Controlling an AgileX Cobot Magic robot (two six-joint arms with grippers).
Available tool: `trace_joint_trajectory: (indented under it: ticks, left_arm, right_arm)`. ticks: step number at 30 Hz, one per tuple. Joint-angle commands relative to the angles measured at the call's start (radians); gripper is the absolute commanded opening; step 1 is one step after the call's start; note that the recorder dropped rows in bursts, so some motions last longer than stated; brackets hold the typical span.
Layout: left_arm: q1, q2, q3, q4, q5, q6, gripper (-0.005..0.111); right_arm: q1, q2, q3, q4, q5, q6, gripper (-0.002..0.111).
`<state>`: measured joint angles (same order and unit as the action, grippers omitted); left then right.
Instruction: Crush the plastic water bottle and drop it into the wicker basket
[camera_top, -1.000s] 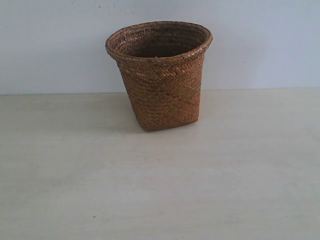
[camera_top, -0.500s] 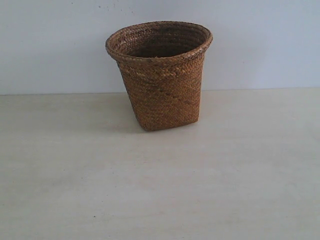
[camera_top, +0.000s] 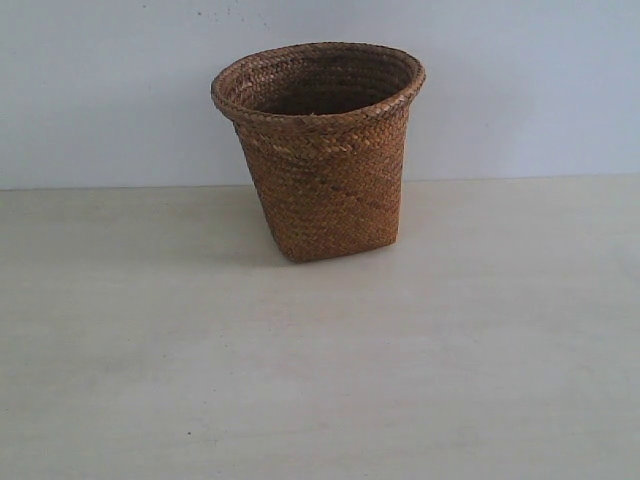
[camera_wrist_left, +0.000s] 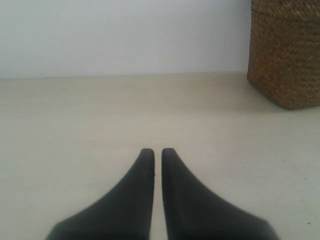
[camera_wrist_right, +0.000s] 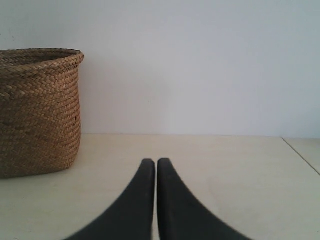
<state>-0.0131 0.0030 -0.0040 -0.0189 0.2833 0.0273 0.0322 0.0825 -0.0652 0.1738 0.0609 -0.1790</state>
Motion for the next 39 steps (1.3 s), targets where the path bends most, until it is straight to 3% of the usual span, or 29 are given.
trace_joint_trajectory:
  ticks: [1, 5, 26, 39]
  left_arm:
    - [0.003, -0.003, 0.004, -0.003, -0.003, -0.013, 0.004]
    - [0.003, -0.003, 0.004, -0.003, -0.003, -0.013, 0.004]
    - [0.003, -0.003, 0.004, -0.003, -0.001, -0.013, 0.004]
    - [0.003, -0.003, 0.004, -0.003, -0.003, -0.013, 0.004]
  right_arm:
    - [-0.003, -0.001, 0.004, -0.045, -0.003, 0.105, 0.0]
    - [-0.003, -0.001, 0.004, -0.137, 0.034, 0.208, 0.0]
    - [-0.003, -0.082, 0.065, -0.126, 0.267, 0.17, 0.0]
    - [-0.003, -0.082, 0.065, -0.126, 0.263, 0.17, 0.0]
